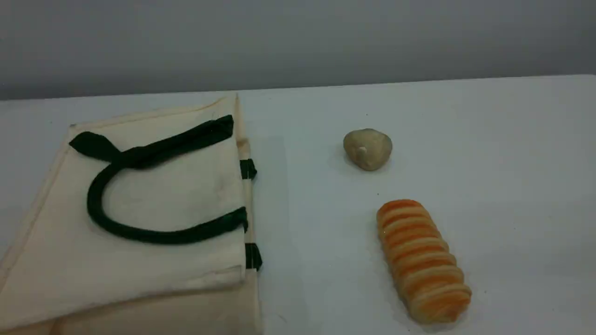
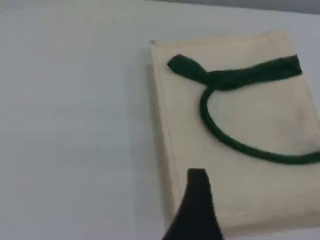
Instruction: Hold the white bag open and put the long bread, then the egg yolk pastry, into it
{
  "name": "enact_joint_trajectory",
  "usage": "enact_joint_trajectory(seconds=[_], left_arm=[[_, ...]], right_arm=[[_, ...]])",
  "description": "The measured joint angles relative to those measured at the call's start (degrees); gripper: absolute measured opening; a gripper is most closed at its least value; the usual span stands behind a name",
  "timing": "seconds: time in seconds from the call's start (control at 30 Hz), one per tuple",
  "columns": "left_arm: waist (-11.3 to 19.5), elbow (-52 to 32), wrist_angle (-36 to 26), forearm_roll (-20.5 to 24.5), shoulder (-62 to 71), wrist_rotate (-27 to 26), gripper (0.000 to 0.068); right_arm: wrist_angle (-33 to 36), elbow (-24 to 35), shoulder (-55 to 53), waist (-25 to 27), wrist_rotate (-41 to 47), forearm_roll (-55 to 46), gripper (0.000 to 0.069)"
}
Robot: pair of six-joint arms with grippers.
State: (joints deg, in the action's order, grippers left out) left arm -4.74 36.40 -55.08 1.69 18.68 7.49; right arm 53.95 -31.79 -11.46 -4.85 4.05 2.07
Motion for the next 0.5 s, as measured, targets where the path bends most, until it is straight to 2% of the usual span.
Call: enact_joint_trajectory(seconds=[0.23, 0.5], left_arm=[[0.00, 5.66, 0.56, -0.12, 15.57, -0.11, 0.0538], [0.00, 9.30, 2.48, 2.54, 32.27, -0.99, 0.0538]], right_arm=[[-6.52, -5.46, -15.42, 0.00, -0.05, 1.27, 0.0590], [-6.89, -14.67, -31.96, 0.00, -0.05, 2.73, 0.0590]])
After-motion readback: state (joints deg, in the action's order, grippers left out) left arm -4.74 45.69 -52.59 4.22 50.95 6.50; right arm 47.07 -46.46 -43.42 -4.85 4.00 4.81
